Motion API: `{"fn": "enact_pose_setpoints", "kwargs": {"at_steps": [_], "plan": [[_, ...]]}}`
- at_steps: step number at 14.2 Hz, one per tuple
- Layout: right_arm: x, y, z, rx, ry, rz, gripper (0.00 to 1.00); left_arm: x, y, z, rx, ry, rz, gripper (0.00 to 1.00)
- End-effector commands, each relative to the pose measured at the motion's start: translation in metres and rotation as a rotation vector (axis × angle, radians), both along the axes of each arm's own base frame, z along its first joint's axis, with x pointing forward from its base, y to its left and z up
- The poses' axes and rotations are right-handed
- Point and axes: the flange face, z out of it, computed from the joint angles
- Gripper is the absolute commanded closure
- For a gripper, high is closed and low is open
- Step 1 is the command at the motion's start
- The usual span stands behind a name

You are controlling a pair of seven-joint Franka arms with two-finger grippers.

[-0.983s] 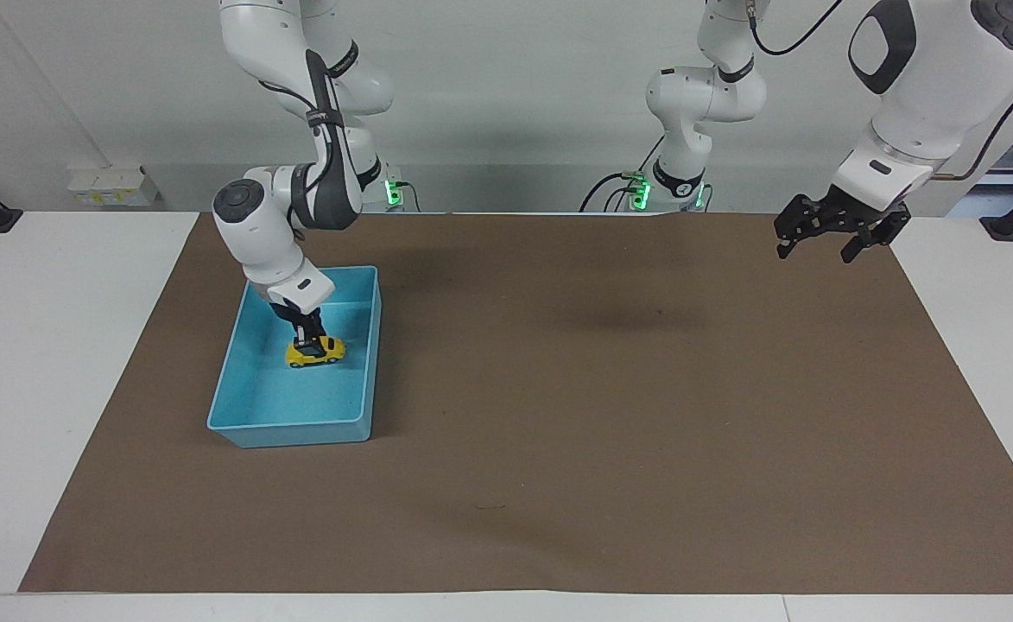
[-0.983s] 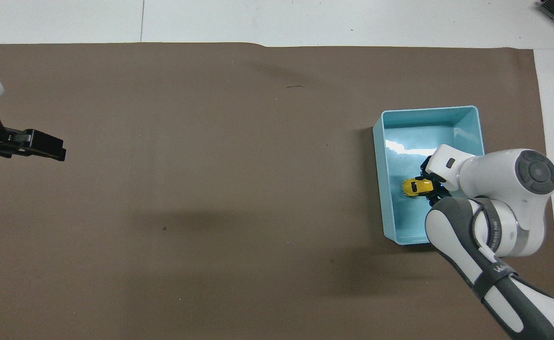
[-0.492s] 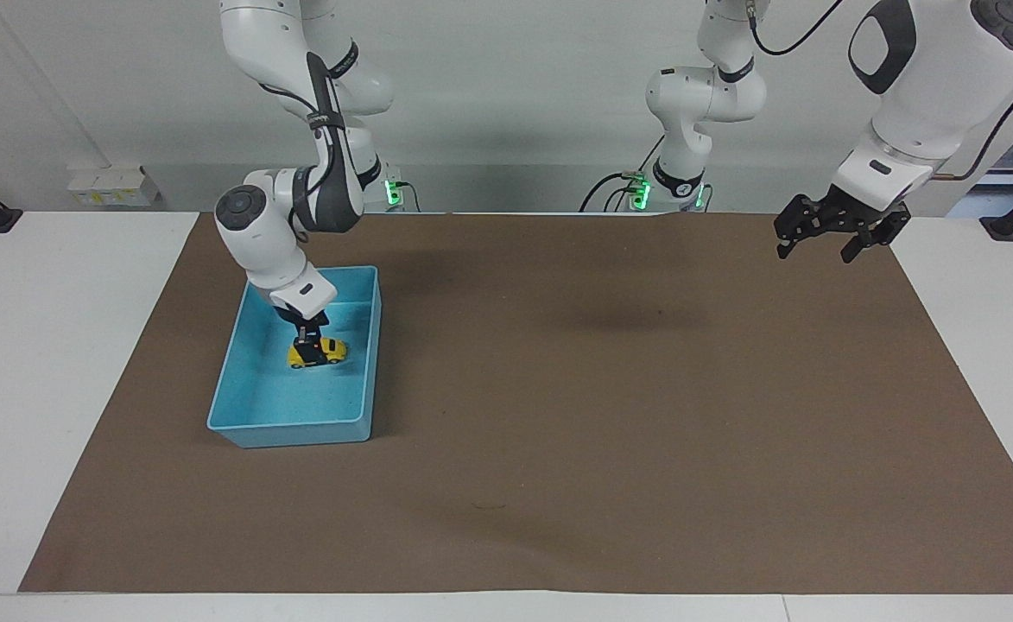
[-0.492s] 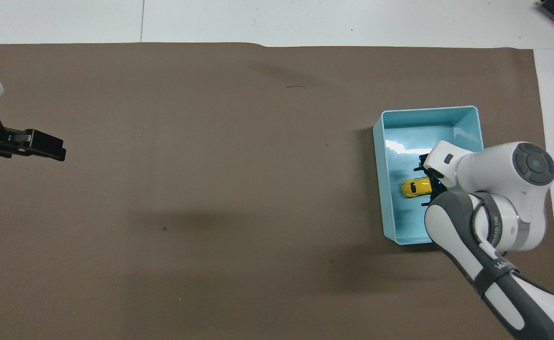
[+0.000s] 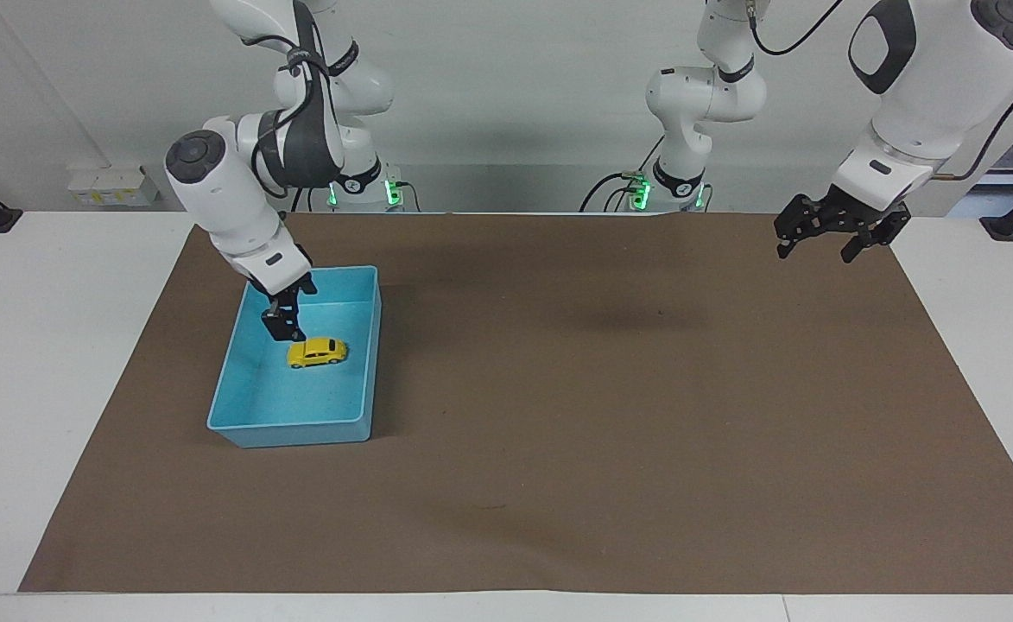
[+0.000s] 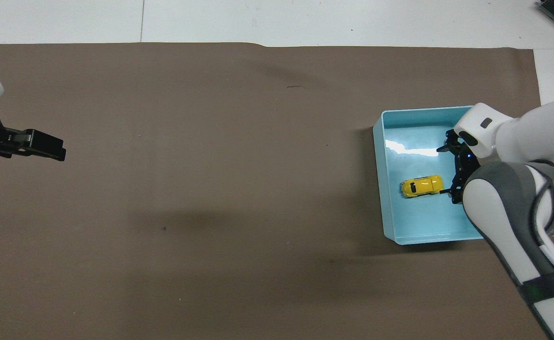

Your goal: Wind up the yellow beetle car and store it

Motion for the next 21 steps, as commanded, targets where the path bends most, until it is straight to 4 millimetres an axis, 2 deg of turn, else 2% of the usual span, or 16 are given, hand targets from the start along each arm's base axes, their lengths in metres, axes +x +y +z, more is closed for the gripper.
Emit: {"fn": "enact_pose_setpoints", "kwargs": {"at_steps": [1, 4, 5, 6, 9, 10, 13, 17, 19, 21], "plan": [[0.003, 0.005, 0.028, -0.002, -0.001, -0.095, 0.00, 0.001, 0.003, 0.003, 0.020, 0.010, 0.012, 0.00], [0.011, 0.006, 0.043, 0.002, -0.034, -0.105, 0.00, 0.001, 0.003, 0.003, 0.022, 0.009, 0.012, 0.00], [0.014, 0.008, 0.054, 0.005, -0.055, -0.122, 0.00, 0.001, 0.002, 0.003, 0.022, 0.009, 0.010, 0.00], [0.015, 0.016, 0.059, 0.007, -0.063, -0.148, 0.00, 0.001, 0.003, 0.003, 0.022, 0.009, 0.010, 0.00], [0.009, 0.025, 0.076, 0.009, -0.067, -0.203, 0.00, 0.001, 0.002, 0.003, 0.020, 0.010, 0.009, 0.00], [0.013, 0.025, 0.095, 0.001, -0.075, -0.210, 0.00, 0.001, 0.003, 0.003, 0.020, 0.010, 0.012, 0.00], [0.017, 0.001, 0.130, 0.006, -0.073, -0.316, 0.00, 0.001, 0.002, 0.003, 0.020, 0.010, 0.010, 0.00], [0.008, -0.024, 0.169, 0.000, -0.020, -0.683, 0.00, 0.001, 0.003, 0.003, 0.020, 0.010, 0.012, 0.00], [0.007, -0.027, 0.184, -0.005, -0.013, -0.811, 0.00, 0.001, 0.002, 0.003, 0.020, 0.010, 0.010, 0.00], [0.001, -0.014, 0.194, -0.012, 0.002, -0.982, 0.00, 0.001, 0.002, 0.003, 0.022, 0.009, 0.010, 0.00]]}}
